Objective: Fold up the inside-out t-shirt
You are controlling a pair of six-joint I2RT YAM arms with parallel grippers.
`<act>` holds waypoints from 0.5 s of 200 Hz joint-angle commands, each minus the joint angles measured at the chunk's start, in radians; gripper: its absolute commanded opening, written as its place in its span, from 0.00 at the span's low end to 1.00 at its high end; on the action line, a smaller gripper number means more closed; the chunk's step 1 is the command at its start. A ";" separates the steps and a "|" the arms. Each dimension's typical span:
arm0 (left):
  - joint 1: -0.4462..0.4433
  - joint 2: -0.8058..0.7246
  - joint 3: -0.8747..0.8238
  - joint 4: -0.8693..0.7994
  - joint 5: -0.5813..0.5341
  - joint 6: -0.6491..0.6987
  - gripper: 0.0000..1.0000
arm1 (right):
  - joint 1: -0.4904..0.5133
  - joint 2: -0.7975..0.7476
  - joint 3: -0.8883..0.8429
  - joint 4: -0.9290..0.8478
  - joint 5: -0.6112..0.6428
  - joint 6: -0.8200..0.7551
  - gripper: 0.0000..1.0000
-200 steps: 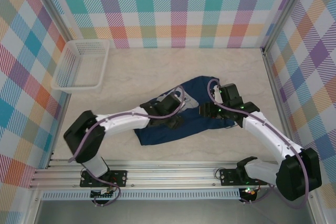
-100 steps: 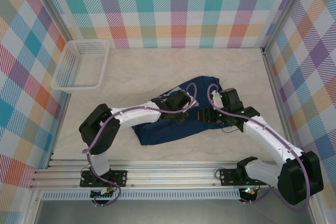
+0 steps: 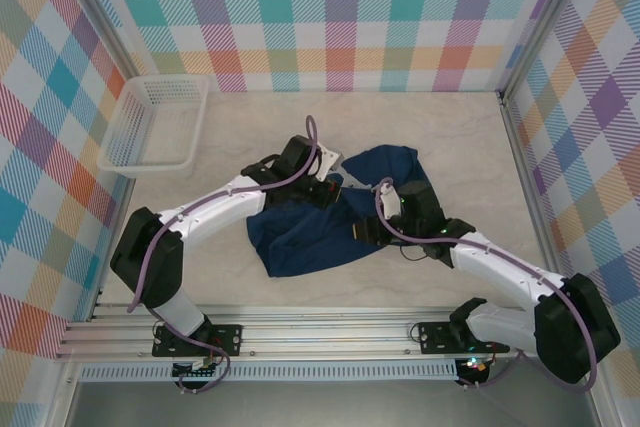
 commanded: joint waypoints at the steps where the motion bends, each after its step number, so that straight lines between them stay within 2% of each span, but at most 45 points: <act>1: 0.018 -0.019 0.004 -0.021 0.089 -0.055 0.00 | 0.064 0.049 0.003 0.155 0.060 0.012 0.45; 24: 0.036 -0.015 0.017 -0.035 0.092 -0.069 0.00 | 0.121 0.147 0.017 0.247 0.153 0.008 0.41; 55: 0.057 -0.005 0.042 -0.058 0.119 -0.086 0.00 | 0.126 0.282 0.026 0.374 0.309 0.021 0.37; 83: 0.073 0.004 0.085 -0.103 0.138 -0.111 0.00 | 0.122 0.329 0.050 0.365 0.520 0.030 0.35; 100: 0.076 0.002 0.108 -0.122 0.162 -0.123 0.00 | 0.097 0.328 0.065 0.320 0.569 0.048 0.34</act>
